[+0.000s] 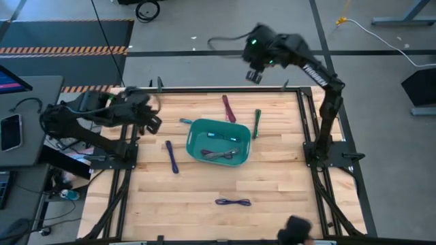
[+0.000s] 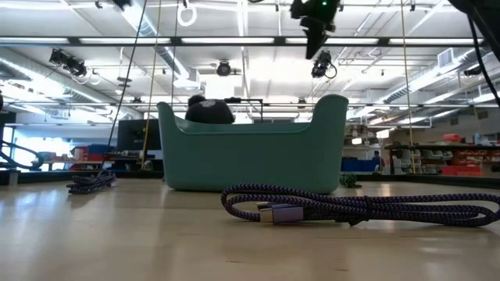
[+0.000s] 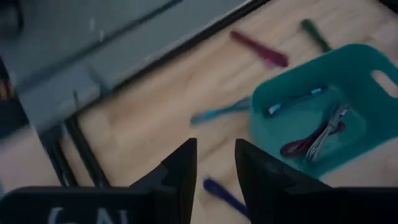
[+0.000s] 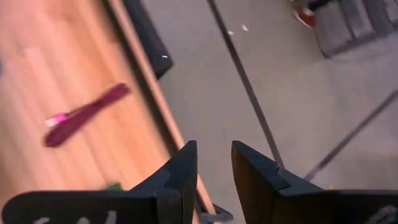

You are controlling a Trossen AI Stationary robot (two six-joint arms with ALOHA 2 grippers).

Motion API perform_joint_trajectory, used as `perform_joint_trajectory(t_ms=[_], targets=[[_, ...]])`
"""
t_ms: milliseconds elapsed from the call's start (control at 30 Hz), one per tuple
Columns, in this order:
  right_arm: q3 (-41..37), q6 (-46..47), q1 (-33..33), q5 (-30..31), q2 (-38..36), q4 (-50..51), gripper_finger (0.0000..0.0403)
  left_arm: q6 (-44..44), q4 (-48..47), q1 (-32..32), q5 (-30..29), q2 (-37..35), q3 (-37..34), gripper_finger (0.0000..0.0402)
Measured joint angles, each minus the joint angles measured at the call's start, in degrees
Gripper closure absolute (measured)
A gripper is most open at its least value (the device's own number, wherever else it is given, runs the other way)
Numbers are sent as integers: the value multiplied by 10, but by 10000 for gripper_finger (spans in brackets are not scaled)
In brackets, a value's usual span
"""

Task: Pick and place USB-C Cables
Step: Put the top purple charger cable into the blue bin

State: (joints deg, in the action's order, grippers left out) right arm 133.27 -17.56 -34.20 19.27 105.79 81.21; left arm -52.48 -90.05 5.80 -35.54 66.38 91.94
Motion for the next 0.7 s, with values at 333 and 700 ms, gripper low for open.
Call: perform_joint_trajectory(t_ms=[333,700], targets=[[0,0,-80,-105,-19,-25,298,-382,68,84,112,-92,-302,285],[-7,-5,-91,-134,-8,-49,298,-536,259,121,205,-38,-463,285]])
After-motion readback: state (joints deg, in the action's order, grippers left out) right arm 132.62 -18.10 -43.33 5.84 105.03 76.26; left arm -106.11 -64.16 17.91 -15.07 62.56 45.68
